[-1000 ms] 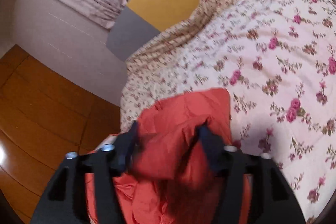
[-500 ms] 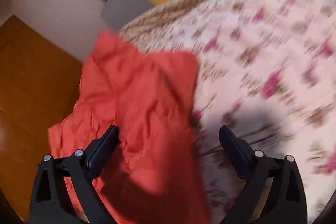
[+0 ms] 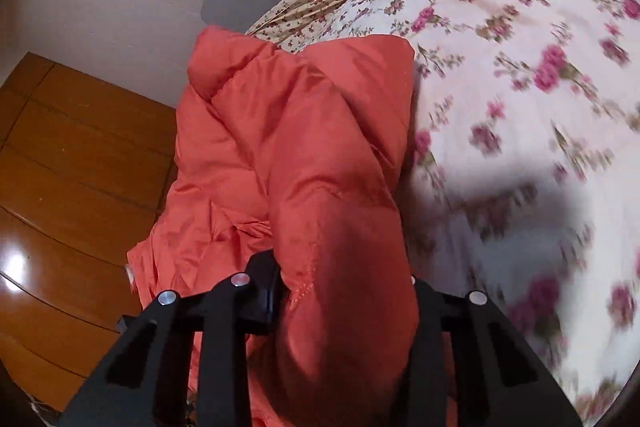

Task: Fold large clothes

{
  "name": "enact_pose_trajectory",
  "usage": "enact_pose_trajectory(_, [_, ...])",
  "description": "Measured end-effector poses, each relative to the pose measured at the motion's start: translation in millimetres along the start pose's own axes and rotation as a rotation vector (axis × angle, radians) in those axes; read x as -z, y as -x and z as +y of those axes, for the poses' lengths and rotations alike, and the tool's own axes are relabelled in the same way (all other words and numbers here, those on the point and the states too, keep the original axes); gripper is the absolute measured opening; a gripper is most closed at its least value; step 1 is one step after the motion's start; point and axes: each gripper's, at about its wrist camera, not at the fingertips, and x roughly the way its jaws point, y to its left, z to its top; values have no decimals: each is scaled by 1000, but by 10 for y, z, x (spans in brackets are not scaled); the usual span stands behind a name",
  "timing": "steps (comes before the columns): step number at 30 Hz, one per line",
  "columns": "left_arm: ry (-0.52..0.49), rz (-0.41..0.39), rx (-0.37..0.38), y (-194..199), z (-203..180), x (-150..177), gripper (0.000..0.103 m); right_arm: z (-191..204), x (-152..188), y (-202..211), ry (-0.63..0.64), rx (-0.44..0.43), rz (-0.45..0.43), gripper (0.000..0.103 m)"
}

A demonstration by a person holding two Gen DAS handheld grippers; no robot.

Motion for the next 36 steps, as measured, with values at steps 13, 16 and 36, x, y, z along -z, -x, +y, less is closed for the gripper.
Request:
enact_pose_trajectory(13, [-54,17,30,456,-171,923,55,-111,807,938,52,83,-49,41])
enact_pose_trajectory(16, [-43,-8,-15,553,-176,1015,62,29,890,1117,113,186,-136,49])
enact_pose_trajectory(36, [-313,-68,-251,-178,-1448,673,25,1313,974,124,562,466,-108,7])
